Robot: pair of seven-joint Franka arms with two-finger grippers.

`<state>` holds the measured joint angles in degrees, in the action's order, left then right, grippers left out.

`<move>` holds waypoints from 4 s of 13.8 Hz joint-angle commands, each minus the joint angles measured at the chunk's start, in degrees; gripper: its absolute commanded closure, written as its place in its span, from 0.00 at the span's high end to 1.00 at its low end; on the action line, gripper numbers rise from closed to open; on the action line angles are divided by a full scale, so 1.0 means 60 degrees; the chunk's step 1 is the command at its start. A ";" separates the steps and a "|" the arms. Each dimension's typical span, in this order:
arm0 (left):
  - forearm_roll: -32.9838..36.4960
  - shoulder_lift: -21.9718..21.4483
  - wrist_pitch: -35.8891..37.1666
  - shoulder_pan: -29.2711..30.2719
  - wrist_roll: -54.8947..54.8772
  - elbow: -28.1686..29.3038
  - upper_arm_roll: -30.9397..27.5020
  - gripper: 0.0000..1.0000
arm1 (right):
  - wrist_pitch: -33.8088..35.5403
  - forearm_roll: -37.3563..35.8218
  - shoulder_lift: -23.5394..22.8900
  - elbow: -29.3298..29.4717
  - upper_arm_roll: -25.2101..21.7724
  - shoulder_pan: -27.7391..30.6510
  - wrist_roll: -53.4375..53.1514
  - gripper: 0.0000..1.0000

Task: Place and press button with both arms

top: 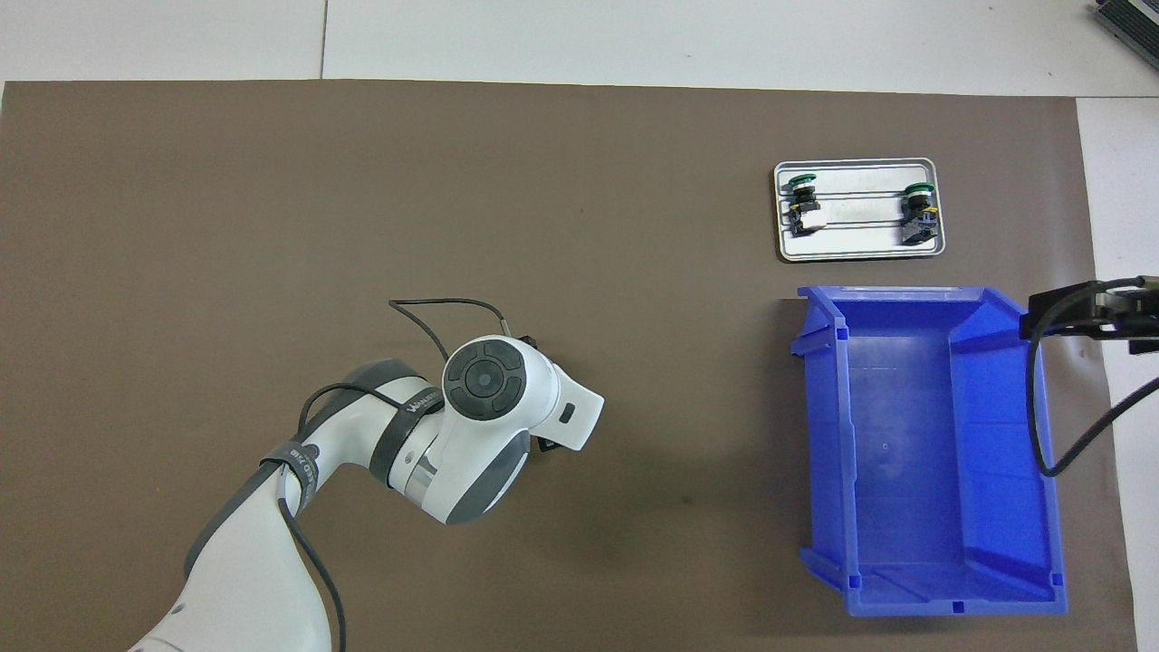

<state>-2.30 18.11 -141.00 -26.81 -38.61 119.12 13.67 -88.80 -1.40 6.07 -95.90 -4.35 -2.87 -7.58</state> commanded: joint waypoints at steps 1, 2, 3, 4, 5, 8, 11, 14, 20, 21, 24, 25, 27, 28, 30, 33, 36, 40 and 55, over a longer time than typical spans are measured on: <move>0.0002 0.0014 0.0501 -0.0088 -0.0478 -0.0150 -0.0125 0.93 | 0.0123 0.0131 0.0013 0.0031 0.0036 0.0054 0.0194 1.00; 0.0002 -0.0001 0.0546 -0.0073 -0.0566 -0.0151 -0.0139 0.94 | 0.0123 0.0145 0.0028 0.0031 0.0036 0.0068 0.0194 1.00; 0.0002 -0.0001 0.0546 -0.0073 -0.0581 -0.0194 -0.0140 0.97 | 0.0123 0.0145 0.0028 0.0031 0.0022 0.0068 0.0194 1.00; 0.0002 -0.0001 0.0619 -0.0073 -0.0582 -0.0253 -0.0140 0.97 | 0.0123 0.0145 0.0028 0.0031 0.0021 0.0068 0.0179 1.00; 0.0016 -0.0001 0.0765 -0.0088 -0.0625 -0.0311 -0.0140 0.97 | 0.0123 0.0131 0.0028 0.0031 0.0021 0.0068 0.0179 1.00; 0.0017 -0.0001 0.0781 -0.0059 -0.0948 -0.0297 -0.0140 0.97 | 0.0123 0.0145 0.0028 0.0031 0.0036 0.0068 0.0194 1.00; 0.0017 -0.0016 0.0722 -0.0059 -0.1065 -0.0210 -0.0140 0.94 | 0.0123 0.0145 0.0028 0.0031 0.0036 0.0068 0.0194 1.00; 0.0017 -0.0016 0.0751 -0.0059 -0.1065 -0.0180 -0.0140 0.78 | 0.0123 0.0145 0.0028 0.0031 0.0021 0.0068 0.0194 1.00; 0.0031 -0.0030 0.0810 -0.0059 -0.1065 -0.0195 -0.0169 0.46 | 0.0123 0.0145 0.0028 0.0031 0.0036 0.0068 0.0194 1.00; 0.0031 -0.0030 0.0839 -0.0059 -0.1065 -0.0195 -0.0183 0.41 | 0.0123 0.0145 0.0028 0.0031 0.0022 0.0068 0.0194 1.00; 0.0031 -0.0030 0.1043 -0.0030 -0.1065 -0.0267 -0.0198 0.29 | 0.0123 0.0131 0.0028 0.0031 0.0022 0.0068 0.0194 1.00; 0.0031 -0.0030 0.1175 -0.0015 -0.1065 -0.0326 -0.0198 0.26 | 0.0123 0.0145 0.0028 0.0031 0.0021 0.0068 0.0194 1.00; 0.0031 -0.0016 0.1293 0.0000 -0.1065 -0.0472 -0.0198 0.24 | 0.0123 0.0145 0.0028 0.0031 0.0021 0.0068 0.0194 1.00; 0.0031 -0.0001 0.1511 0.0029 -0.1065 -0.0690 -0.0198 0.21 | 0.0123 0.0145 0.0028 0.0031 0.0036 0.0068 0.0179 1.00; 0.0031 0.0072 0.2256 0.0205 -0.1080 -0.1349 -0.0198 0.18 | 0.0123 0.0145 0.0028 0.0031 0.0022 0.0068 0.0194 1.00; -0.0463 0.0248 0.2129 0.0584 -0.1050 -0.1571 -0.0140 0.16 | 0.0123 0.0145 0.0028 0.0031 0.0021 0.0068 0.0194 1.00; -0.2495 0.0233 0.1399 0.0921 -0.1765 -0.1557 -0.0140 0.14 | 0.0123 0.0145 0.0028 0.0031 0.0036 0.0068 0.0194 1.00; -0.5614 0.0219 0.0708 0.1346 -0.3783 -0.1396 -0.0140 0.12 | 0.0123 0.0145 0.0028 0.0031 0.0022 0.0068 0.0194 1.00; -1.5056 -0.0952 0.1701 0.3002 -1.2342 0.1108 -0.0125 0.03 | 0.0123 0.0145 0.0028 0.0031 0.0036 0.0068 0.0194 1.00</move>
<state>-89.61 15.88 -133.82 -11.04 -109.10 122.17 12.48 -88.80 -1.38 6.07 -95.90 -4.35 -2.87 -7.58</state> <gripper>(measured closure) 0.604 0.000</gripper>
